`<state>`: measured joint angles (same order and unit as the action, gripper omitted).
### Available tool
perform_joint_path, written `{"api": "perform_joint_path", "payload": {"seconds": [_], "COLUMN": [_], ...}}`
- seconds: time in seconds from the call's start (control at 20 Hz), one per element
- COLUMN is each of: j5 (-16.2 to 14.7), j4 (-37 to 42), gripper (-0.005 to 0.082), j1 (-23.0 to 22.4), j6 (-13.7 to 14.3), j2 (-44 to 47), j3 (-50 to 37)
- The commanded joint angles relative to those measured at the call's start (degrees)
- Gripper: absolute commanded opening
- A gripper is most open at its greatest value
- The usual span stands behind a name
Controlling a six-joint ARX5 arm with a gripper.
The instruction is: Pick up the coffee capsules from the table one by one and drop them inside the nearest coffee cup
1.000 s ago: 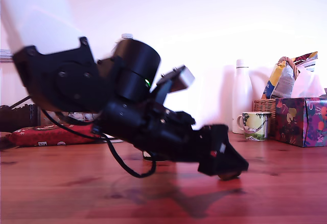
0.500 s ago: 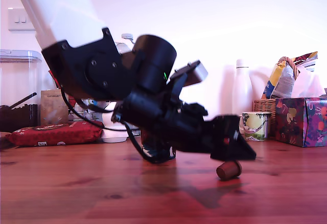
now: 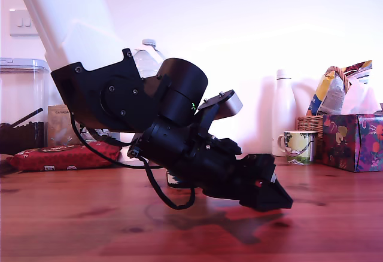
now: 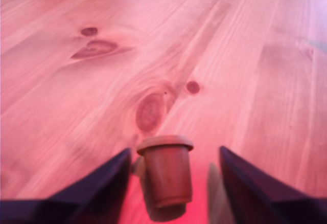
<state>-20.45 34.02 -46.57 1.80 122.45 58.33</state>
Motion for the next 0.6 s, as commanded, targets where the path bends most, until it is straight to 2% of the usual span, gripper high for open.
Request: {"api": "perform_joint_path", "payload": {"seconds": [0.0,0.25,0.55], "j5": [0.04,0.44,0.37], "j4": [-0.15,-0.11,-0.04], "gripper": [0.0348,0.0228,0.0214], "j1": [0.07,0.07,0.22], "j6": [-0.20,0.17,0.17], "j2": [1.11,1.11,0.15], "j3": [0.11,0.11,0.11]}}
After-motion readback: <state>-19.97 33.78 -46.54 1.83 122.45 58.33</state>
